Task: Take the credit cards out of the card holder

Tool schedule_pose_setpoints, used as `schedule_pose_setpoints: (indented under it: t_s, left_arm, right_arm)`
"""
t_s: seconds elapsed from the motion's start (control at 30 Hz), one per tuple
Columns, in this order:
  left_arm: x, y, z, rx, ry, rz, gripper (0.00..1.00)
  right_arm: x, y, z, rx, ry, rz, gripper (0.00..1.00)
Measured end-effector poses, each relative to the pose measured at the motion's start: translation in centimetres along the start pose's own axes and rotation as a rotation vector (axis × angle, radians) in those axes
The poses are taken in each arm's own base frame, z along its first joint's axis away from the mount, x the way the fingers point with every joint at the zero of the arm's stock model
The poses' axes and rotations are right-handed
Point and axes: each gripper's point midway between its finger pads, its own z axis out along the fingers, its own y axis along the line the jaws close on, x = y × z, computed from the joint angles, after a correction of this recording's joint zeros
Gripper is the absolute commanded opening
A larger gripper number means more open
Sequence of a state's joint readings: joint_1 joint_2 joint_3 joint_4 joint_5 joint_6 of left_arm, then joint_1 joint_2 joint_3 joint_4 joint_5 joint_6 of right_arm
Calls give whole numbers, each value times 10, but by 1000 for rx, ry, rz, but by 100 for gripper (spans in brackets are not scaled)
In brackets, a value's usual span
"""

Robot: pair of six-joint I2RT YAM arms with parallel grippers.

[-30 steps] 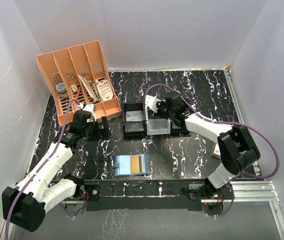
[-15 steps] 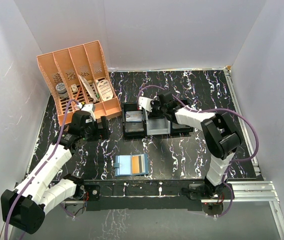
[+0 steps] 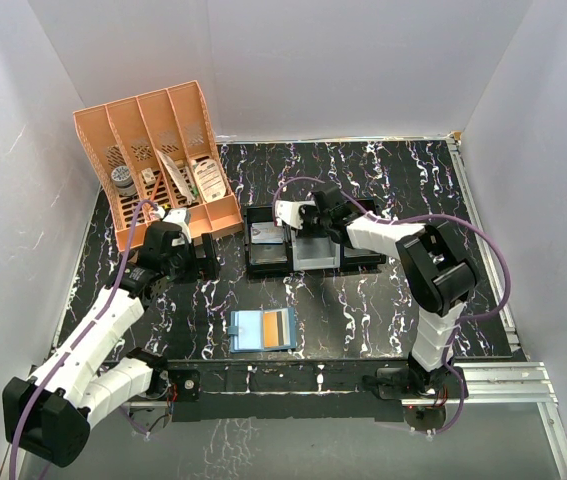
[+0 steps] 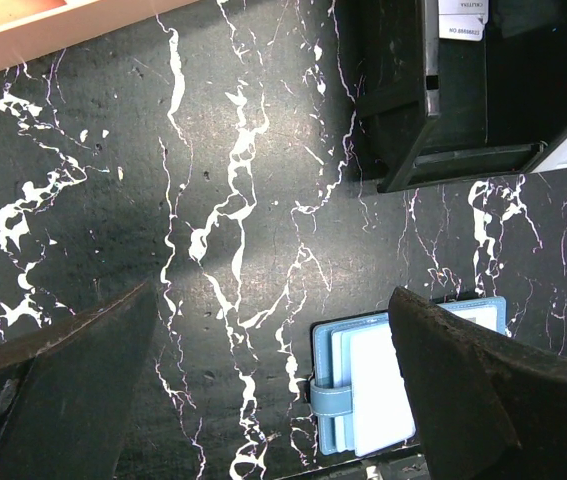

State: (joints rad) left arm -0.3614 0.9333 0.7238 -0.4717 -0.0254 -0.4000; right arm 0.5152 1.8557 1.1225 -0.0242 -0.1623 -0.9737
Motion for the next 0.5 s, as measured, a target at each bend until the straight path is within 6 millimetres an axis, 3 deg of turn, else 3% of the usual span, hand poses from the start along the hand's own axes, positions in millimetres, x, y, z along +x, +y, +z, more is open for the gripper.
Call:
schedule_pose_setpoints:
  t_s: [0.13,0.33,0.5]
  left_arm:
    - [1,0,1,-3,7,0,99]
    - [1,0,1,-3,7,0,99]
    - [2,1,2,-5,13,0,99]
  right_arm:
    - [6,13,4,-60,15,-9,17]
    - [6,18,2,-98,22,-1,31]
    - [9,25,0,-123,33,11,35]
